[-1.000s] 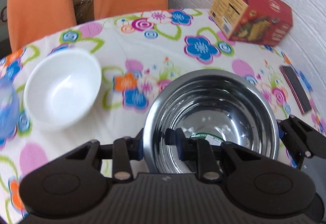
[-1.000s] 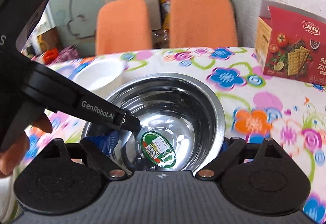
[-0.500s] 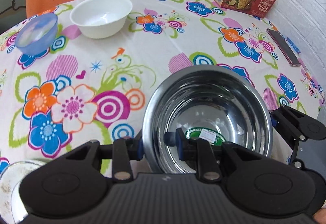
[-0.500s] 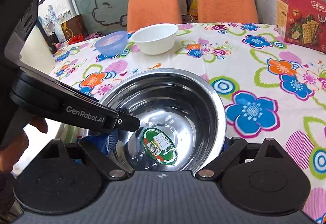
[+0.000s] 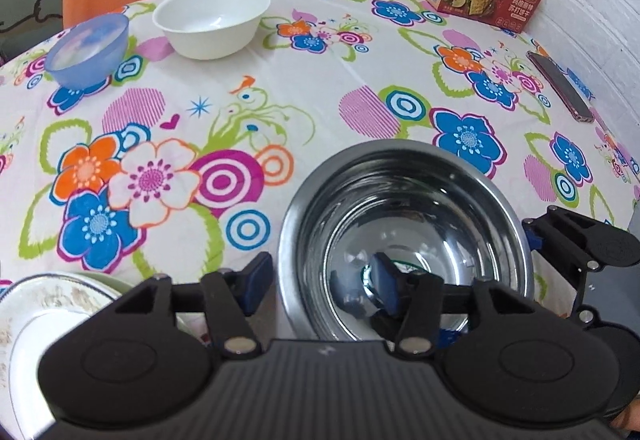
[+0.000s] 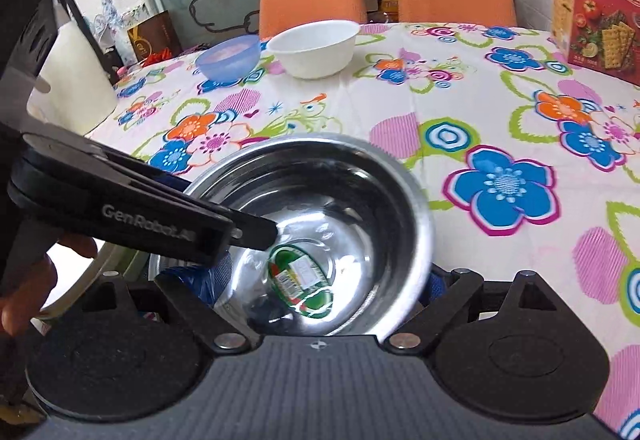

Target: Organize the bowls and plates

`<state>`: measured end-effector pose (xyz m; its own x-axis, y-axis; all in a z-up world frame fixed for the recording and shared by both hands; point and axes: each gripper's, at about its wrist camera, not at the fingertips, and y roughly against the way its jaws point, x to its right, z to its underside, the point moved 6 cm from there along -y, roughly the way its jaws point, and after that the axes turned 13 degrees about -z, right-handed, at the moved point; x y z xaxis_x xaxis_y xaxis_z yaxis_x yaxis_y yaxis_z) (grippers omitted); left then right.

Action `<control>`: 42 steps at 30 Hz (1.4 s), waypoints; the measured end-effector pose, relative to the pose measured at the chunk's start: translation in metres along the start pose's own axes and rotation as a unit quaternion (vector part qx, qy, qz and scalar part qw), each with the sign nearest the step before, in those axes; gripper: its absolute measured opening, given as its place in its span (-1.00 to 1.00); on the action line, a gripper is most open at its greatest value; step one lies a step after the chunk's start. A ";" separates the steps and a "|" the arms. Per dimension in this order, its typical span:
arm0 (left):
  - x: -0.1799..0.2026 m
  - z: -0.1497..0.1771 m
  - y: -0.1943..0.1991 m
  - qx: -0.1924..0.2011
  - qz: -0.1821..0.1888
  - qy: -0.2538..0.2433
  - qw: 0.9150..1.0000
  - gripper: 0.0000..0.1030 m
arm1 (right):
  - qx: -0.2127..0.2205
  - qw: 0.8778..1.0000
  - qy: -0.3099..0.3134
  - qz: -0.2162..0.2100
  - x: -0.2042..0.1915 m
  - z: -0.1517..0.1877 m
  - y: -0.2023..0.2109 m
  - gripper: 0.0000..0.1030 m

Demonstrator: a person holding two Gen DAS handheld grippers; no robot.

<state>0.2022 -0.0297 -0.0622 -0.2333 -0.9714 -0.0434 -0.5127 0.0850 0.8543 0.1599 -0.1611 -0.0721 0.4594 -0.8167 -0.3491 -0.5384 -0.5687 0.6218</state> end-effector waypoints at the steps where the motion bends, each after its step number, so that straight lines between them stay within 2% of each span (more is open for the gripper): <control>1: -0.003 -0.001 0.003 0.005 -0.003 0.003 1.000 0.06 | 0.009 1.000 -0.002 0.005 0.003 -0.002 0.008 0.54; 6: -0.023 -0.012 0.028 0.037 -0.003 0.044 0.998 0.16 | 0.061 0.997 -0.028 0.036 0.023 -0.021 0.045 0.54; 13: -0.038 -0.018 0.042 0.057 -0.004 0.084 0.995 0.22 | 0.081 0.995 -0.016 0.053 0.026 -0.046 0.051 0.54; 23: -0.059 -0.021 0.035 0.048 -0.014 0.094 0.994 0.22 | 0.069 0.996 0.009 0.049 0.022 -0.071 0.032 0.55; 30: -0.091 -0.033 0.021 0.033 -0.020 0.131 0.991 0.24 | 0.045 0.997 0.039 0.044 0.022 -0.097 0.004 0.55; 39: -0.113 -0.081 -0.002 0.021 -0.010 0.180 0.983 0.24 | 0.026 0.996 0.076 0.034 0.023 -0.147 -0.037 0.55; 42: -0.116 -0.104 -0.010 0.027 0.002 0.210 0.977 0.24 | 0.017 0.997 0.077 0.028 0.026 -0.162 -0.053 0.55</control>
<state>0.3202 0.0594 -0.0116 0.1186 -0.9753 0.1864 -0.5579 0.0898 0.8250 0.3147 -0.1368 -0.0010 0.5298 -0.8238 -0.2016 -0.5884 -0.5282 0.6122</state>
